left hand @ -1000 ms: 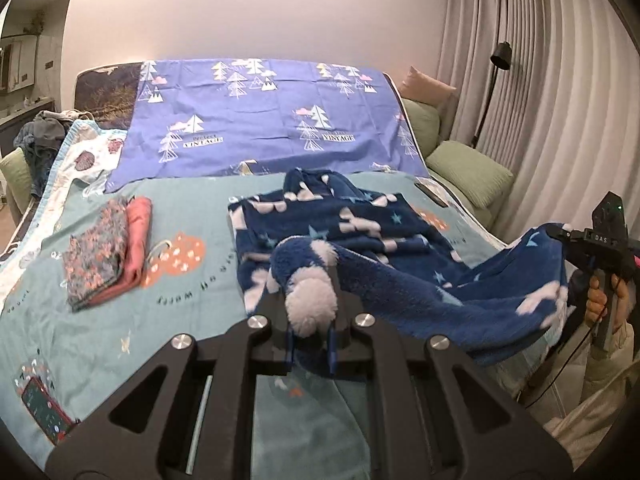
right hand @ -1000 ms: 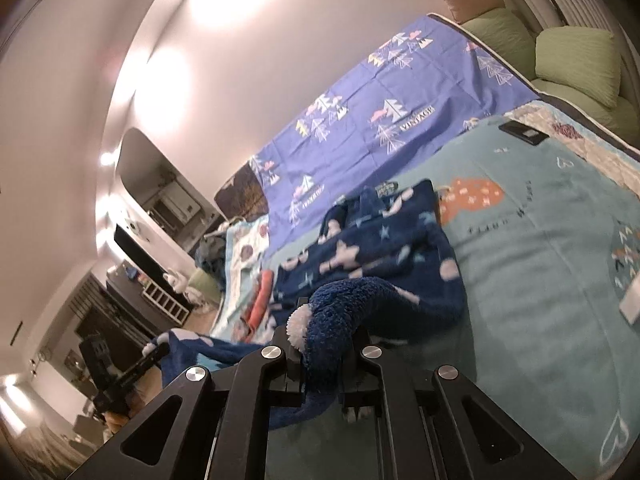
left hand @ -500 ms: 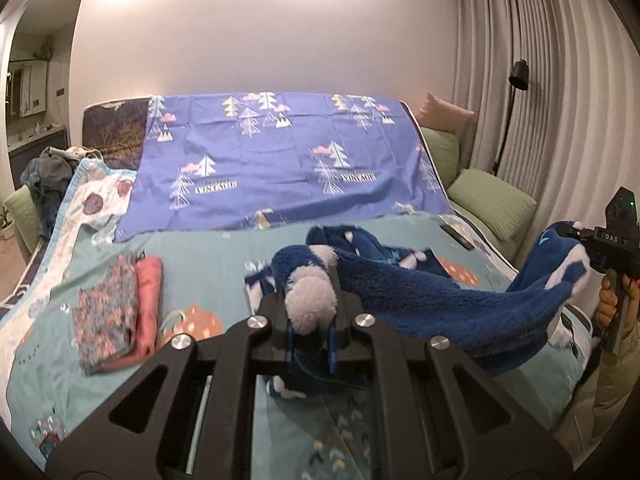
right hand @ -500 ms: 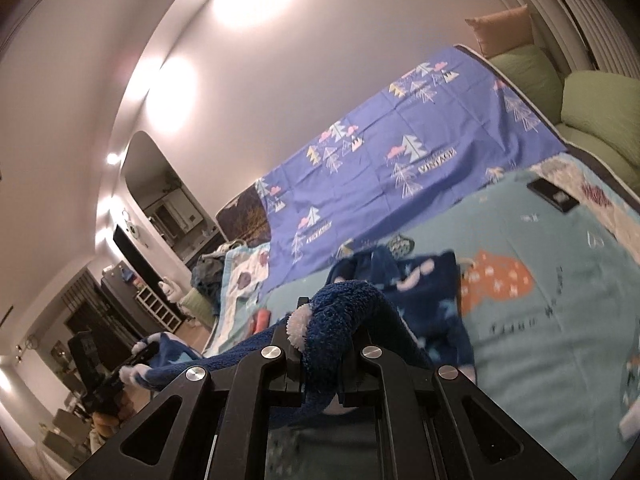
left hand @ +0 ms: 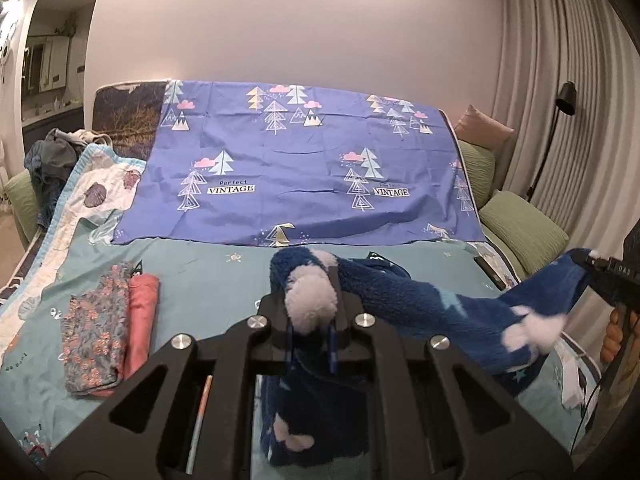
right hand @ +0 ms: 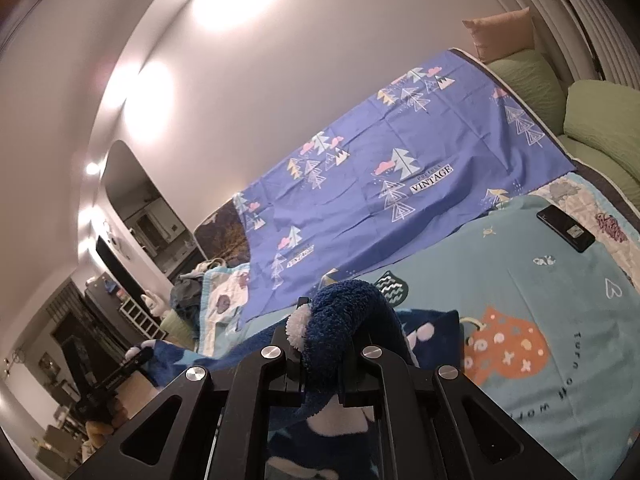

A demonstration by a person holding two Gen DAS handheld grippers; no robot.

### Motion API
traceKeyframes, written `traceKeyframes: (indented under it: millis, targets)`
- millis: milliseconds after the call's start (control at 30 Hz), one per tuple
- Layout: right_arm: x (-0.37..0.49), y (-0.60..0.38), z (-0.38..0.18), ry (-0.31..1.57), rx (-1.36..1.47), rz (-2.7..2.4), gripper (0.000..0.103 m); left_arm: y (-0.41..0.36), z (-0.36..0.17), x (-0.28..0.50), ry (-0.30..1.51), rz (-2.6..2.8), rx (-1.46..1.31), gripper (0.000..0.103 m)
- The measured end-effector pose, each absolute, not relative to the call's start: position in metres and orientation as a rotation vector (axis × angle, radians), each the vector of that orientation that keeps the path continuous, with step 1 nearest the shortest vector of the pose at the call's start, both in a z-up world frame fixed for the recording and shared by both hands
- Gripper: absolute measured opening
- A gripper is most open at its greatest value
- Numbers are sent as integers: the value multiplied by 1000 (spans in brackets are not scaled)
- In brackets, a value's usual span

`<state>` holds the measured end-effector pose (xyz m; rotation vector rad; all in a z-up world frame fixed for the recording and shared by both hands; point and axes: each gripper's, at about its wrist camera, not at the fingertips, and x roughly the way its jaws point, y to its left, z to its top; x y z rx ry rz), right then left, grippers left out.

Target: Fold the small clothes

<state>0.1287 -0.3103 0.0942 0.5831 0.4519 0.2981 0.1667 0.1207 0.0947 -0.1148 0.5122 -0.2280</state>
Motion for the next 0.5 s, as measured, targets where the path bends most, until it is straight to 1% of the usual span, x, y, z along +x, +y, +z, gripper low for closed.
traceKeyframes:
  millis: [200, 500]
  targets:
    - [183, -308, 78, 506, 583, 288, 9, 109, 79, 207, 548, -201, -88, 14]
    - [254, -315, 32, 595, 616, 245, 9, 102, 25, 279, 660, -145, -108, 14]
